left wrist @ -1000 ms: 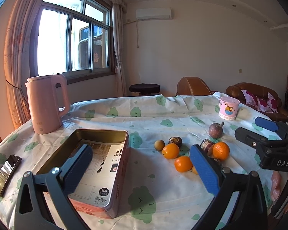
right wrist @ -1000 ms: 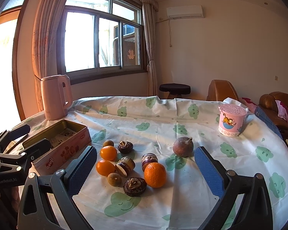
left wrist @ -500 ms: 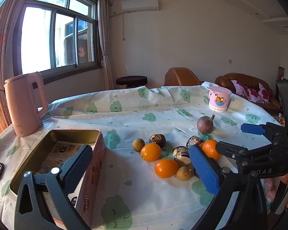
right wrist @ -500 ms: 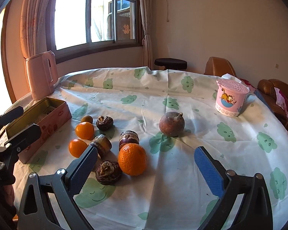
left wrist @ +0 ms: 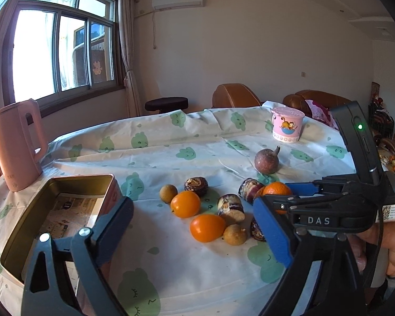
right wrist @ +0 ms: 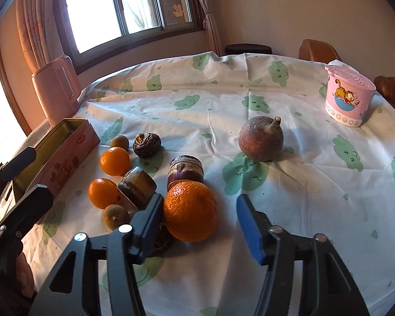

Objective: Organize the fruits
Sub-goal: 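Grasp a brown round fruit with the left gripper while the right gripper grasps a large orange, then carry the brown fruit in the left gripper while the right gripper carries the orange to the tin, then open the left gripper over the tin while the right gripper releases the orange into it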

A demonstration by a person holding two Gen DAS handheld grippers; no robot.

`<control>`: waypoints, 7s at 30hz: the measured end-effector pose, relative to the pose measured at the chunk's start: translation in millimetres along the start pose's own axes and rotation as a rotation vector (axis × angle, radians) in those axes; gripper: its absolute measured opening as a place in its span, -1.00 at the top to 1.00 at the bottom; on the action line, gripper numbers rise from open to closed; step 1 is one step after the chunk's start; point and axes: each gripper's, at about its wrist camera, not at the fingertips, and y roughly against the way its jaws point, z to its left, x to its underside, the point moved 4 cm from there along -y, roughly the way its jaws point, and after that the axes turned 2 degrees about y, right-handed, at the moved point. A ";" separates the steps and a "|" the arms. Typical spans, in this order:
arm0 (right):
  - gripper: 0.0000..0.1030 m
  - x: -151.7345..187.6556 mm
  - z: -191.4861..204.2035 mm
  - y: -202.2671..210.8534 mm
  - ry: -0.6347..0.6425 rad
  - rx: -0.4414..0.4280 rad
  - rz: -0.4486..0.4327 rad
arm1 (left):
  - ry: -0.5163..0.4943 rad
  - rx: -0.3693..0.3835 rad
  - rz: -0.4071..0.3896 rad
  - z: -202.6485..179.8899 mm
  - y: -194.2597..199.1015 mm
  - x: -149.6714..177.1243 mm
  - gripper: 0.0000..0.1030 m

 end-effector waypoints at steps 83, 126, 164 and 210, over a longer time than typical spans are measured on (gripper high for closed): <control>0.23 2.0 -14.9 75.4 0.071 0.100 -0.337 | -0.002 0.086 -0.003 -39.8 -14.2 -4.1 0.24; 0.23 6.4 2.8 96.5 0.138 0.126 -0.447 | 0.001 0.021 -0.126 -28.1 16.9 -5.0 0.24; 0.23 -72.1 177.0 47.7 0.371 -0.132 -0.392 | 0.143 -0.197 -0.068 126.1 27.2 10.0 0.24; 0.23 -80.3 229.6 -51.7 0.353 -0.244 -0.183 | 0.182 -0.274 0.124 194.6 -6.0 22.2 0.24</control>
